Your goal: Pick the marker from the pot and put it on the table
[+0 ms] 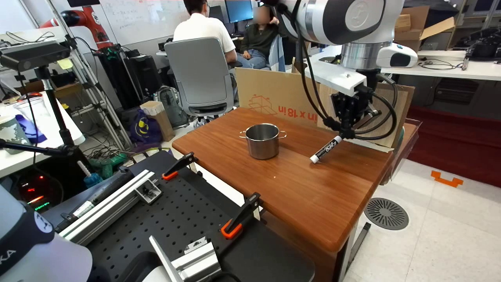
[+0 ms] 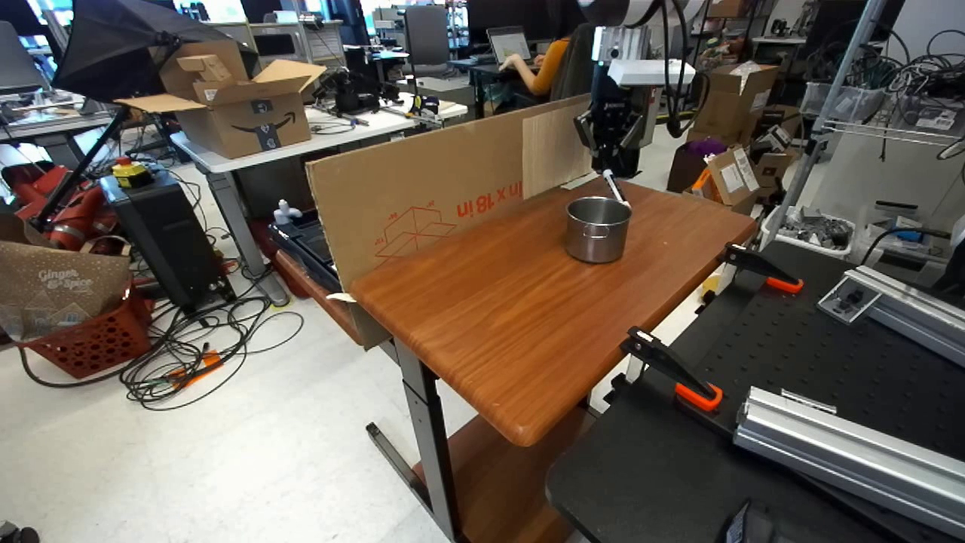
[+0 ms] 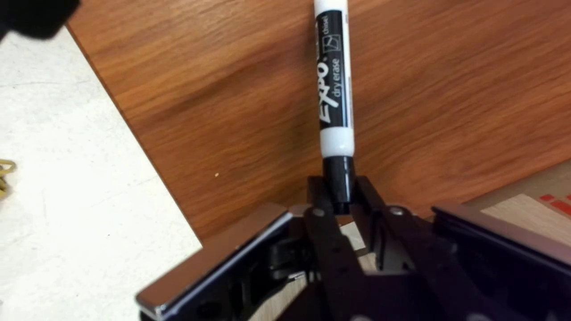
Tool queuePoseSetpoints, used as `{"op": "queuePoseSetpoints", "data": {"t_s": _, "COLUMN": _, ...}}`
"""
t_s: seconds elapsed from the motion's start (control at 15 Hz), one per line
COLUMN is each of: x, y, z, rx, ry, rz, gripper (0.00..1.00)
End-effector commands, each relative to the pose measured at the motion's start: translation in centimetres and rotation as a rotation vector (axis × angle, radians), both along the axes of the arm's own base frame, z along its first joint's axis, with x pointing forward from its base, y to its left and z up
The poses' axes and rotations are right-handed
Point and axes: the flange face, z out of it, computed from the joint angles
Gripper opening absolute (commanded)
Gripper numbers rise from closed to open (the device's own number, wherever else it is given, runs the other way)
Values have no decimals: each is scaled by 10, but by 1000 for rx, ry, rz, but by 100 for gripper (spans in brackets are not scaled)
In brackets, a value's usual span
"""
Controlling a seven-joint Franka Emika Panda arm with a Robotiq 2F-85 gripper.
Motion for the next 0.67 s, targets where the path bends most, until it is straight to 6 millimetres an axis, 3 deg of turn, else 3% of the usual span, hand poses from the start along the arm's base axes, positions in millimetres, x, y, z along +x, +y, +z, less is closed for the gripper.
{"op": "queuePoseSetpoints", "data": {"t_s": 0.0, "x": 15, "y": -10, "z": -12, "rx": -4, "ry": 5, "rz": -10, "gripper": 5}}
{"op": "queuePoseSetpoints", "data": {"t_s": 0.6, "x": 39, "y": -23, "z": -40, "rx": -20, "ry": 16, "rz": -23, "gripper": 5}}
